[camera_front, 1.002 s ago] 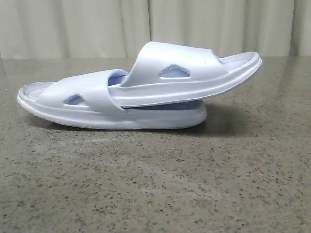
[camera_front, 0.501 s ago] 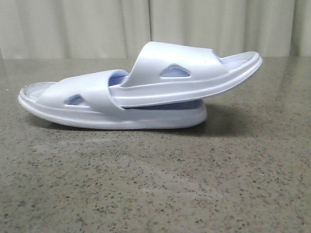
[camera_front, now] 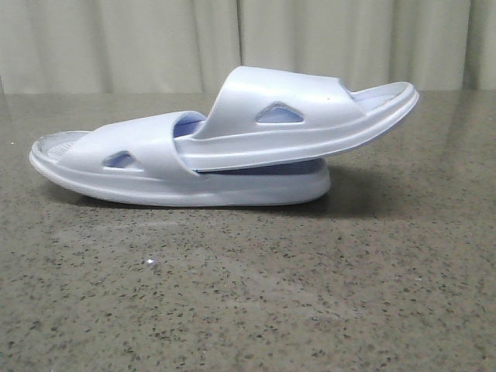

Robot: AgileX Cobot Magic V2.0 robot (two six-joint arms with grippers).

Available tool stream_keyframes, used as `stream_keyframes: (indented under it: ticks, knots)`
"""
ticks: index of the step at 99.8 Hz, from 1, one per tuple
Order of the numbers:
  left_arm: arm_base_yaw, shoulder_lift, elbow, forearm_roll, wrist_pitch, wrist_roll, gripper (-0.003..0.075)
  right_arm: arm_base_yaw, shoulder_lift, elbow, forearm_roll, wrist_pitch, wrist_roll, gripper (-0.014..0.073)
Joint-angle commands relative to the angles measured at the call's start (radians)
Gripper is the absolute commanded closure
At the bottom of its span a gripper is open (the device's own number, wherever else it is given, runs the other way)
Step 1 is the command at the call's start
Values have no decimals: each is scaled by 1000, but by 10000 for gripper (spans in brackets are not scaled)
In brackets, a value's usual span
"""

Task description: Insert blue slippers together front up

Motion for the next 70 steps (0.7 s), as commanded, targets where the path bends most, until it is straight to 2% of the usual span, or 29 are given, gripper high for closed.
stream_keyframes:
  ticks: [1,40,70]
  knots:
    - [6,-29,-3,40,-90,-23,704,5,4,-25,-4,-21,-15,701]
    - [8,-29,77,49,-107,-23,704,5,4,-25,-4,-21,-15,701]
    - [8,-29,79,48,-96,-23,704,5,4,-25,-4,-21,-15,701]
